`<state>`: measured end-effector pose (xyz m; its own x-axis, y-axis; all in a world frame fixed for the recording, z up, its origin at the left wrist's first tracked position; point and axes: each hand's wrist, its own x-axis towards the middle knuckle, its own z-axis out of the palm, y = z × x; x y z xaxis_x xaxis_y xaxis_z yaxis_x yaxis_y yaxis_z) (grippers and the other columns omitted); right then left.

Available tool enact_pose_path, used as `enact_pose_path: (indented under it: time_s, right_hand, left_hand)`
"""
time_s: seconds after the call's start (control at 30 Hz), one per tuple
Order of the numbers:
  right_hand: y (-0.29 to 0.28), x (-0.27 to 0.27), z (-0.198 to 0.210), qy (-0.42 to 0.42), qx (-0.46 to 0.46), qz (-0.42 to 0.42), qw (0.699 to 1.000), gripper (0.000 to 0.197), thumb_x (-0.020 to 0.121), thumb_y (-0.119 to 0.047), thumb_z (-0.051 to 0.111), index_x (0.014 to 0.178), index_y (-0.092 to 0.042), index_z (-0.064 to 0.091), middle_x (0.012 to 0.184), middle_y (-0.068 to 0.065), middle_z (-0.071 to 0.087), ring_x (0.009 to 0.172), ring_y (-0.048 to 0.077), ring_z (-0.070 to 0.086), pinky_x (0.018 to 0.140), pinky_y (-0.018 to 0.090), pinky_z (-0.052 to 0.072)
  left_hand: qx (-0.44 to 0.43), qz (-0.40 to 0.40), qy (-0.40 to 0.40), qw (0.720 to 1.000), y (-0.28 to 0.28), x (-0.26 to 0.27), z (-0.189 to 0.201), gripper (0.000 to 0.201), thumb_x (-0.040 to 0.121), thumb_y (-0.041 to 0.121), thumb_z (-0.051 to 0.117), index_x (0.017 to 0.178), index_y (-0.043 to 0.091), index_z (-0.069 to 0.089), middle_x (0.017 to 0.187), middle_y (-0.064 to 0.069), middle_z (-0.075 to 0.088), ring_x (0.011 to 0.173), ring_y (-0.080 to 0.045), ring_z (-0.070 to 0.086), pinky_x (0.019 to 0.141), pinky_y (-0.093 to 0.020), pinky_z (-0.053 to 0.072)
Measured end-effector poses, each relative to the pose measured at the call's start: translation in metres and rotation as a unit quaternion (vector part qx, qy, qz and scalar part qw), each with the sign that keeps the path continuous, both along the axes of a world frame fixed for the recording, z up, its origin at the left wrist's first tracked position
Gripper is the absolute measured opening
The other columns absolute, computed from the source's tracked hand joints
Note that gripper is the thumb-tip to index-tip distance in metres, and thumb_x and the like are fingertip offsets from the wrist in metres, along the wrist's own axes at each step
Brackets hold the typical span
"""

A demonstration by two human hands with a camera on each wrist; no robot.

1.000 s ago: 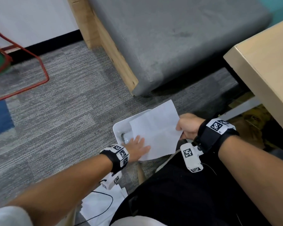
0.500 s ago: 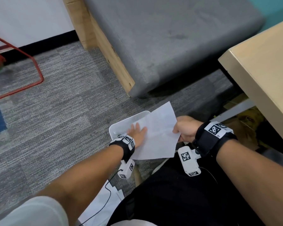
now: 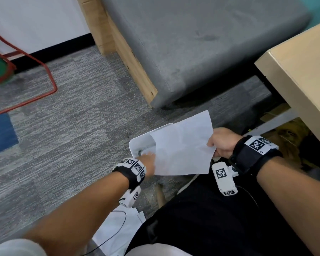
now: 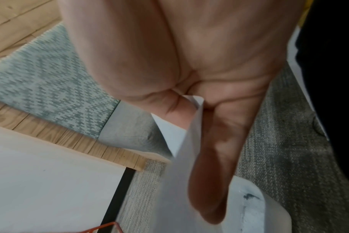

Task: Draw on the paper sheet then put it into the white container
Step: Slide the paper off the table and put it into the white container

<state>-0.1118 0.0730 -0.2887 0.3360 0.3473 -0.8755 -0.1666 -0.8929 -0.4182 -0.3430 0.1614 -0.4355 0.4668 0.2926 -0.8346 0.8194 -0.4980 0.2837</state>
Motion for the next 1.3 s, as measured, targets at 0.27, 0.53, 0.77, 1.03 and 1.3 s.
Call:
enact_pose_path:
  time_s: [0.27,0.53,0.77,1.03,1.3]
  right_hand:
    - [0.006,-0.008,0.004,0.02,0.031,-0.023,0.999,0.042,0.079,0.019,0.03,0.101,0.003,0.061,0.106,0.02,0.068,0.09,0.037,0.067,0.069,0.04,0.055]
    - [-0.009,0.003,0.013,0.018,0.059,-0.056,0.997,0.047,0.077,0.019,0.03,0.109,0.003,0.06,0.112,0.018,0.068,0.096,0.038,0.067,0.07,0.039,0.055]
    - [-0.008,-0.016,0.03,0.007,0.067,-0.021,0.998,0.047,0.079,0.018,0.03,0.111,0.003,0.06,0.116,0.021,0.066,0.093,0.037,0.067,0.07,0.04,0.055]
    - [-0.061,-0.049,0.139,-0.003,0.198,0.071,0.978,0.042,0.072,-0.005,0.048,0.107,-0.013,0.07,0.107,0.005,0.074,0.099,0.025,0.07,0.083,0.046,0.058]
    - [-0.18,-0.077,0.256,-0.094,0.327,0.022,0.94,0.048,0.088,0.01,0.037,0.123,-0.014,0.06,0.125,0.009,0.066,0.118,0.027,0.061,0.1,0.051,0.047]
  left_hand:
    - [-0.205,0.135,-0.186,0.951,-0.025,0.004,0.041,0.071,0.099,0.064,0.025,0.158,0.029,0.008,0.165,0.011,0.004,0.152,-0.01,0.008,0.124,-0.034,0.005]
    - [0.104,-0.067,-0.058,0.991,-0.005,-0.06,0.029,0.067,0.097,0.02,0.039,0.158,0.019,0.011,0.167,-0.001,0.009,0.154,-0.022,0.0,0.116,-0.065,-0.011]
    - [-0.06,0.04,-0.117,0.99,-0.023,-0.026,0.041,0.071,0.097,0.069,0.012,0.159,0.034,0.01,0.164,0.011,0.001,0.153,-0.016,0.004,0.123,-0.048,0.004]
    - [-0.02,0.353,-0.255,0.9,0.024,-0.057,0.084,0.081,0.089,0.074,0.04,0.157,0.034,0.022,0.156,0.005,0.04,0.141,-0.017,0.04,0.115,-0.037,0.029]
    - [-0.087,0.329,-0.503,0.794,-0.006,-0.005,0.251,0.078,0.068,0.036,0.09,0.137,0.042,0.053,0.111,0.014,0.074,0.099,-0.01,0.072,0.08,-0.031,0.06]
